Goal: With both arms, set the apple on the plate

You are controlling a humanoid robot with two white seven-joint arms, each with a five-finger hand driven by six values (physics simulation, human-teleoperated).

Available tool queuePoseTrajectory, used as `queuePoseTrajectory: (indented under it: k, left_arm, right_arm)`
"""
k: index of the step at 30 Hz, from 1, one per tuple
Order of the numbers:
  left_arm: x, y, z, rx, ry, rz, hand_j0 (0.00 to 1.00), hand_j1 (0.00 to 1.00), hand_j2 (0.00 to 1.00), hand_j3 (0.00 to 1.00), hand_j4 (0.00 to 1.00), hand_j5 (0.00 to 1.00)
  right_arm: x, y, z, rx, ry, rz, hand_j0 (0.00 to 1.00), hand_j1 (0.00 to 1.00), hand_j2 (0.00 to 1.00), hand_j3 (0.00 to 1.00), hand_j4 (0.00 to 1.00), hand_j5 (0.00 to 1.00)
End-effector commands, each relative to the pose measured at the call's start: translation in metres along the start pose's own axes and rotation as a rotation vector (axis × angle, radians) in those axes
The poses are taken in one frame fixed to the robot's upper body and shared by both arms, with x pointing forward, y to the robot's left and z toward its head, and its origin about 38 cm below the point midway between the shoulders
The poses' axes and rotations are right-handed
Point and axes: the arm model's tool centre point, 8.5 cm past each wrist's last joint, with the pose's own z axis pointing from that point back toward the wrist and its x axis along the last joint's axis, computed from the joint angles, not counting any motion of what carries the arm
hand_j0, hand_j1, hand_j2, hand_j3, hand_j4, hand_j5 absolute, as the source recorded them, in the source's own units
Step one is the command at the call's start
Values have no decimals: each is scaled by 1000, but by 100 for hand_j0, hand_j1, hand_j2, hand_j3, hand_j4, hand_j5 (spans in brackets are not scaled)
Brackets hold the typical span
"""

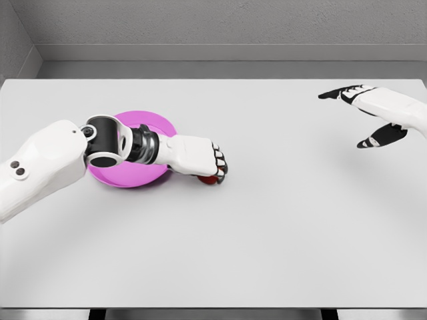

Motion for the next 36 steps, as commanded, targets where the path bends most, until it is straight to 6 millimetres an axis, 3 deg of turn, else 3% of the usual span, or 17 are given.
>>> queuePoseTrajectory:
  k: [1, 4, 7, 11, 14, 19, 26, 30, 34, 36]
  left_arm:
    - [3, -2, -3, -18, -13, -4, 59, 59, 59, 59, 59, 59]
    - [2, -4, -3, -23, -10, 0, 58, 58, 58, 58, 58, 58]
    - [2, -9, -4, -69, -10, 4, 39, 39, 39, 39, 39, 39]
    - [2, -13, -7, -83, -12, 6, 27, 27, 27, 27, 27, 27]
    - [1, -13, -7, -85, -11, 6, 10, 10, 10, 10, 10, 10]
    - [0, -5, -1, -10, -32, 79, 4, 4, 4, 4, 4, 4]
    - [-16, 18, 18, 100, 3, 124, 4, 4, 4, 4, 4, 4]
    - [-37, 14, 51, 101, 87, 128, 4, 4, 4, 4, 4, 4]
    - [-57, -14, 102, 44, 198, 156, 4, 4, 4, 4, 4, 4]
    - [-62, -26, 116, 25, 231, 174, 4, 4, 4, 4, 4, 4]
  right_arm:
    - [0, -1, 0, -2, -1, -2, 100, 100, 100, 100, 100, 100]
    - [1, -1, 0, -3, -2, -1, 100, 100, 100, 100, 100, 100]
    - [1, -1, 0, -3, -3, 0, 100, 100, 100, 100, 100, 100]
    - [1, -1, 0, -2, -3, -1, 100, 100, 100, 100, 100, 100]
    - [1, -1, 0, -2, -3, -1, 100, 100, 100, 100, 100, 100]
    - [1, -1, 0, -4, -2, -1, 100, 100, 100, 100, 100, 100]
    - [1, -1, 0, -4, -2, -1, 100, 100, 100, 100, 100, 100]
    - [1, -2, 0, -5, -2, 0, 100, 100, 100, 100, 100, 100]
    - [1, -1, 0, -2, -3, -1, 100, 100, 100, 100, 100, 100]
    - [1, -1, 0, -2, -3, -1, 100, 100, 100, 100, 100, 100]
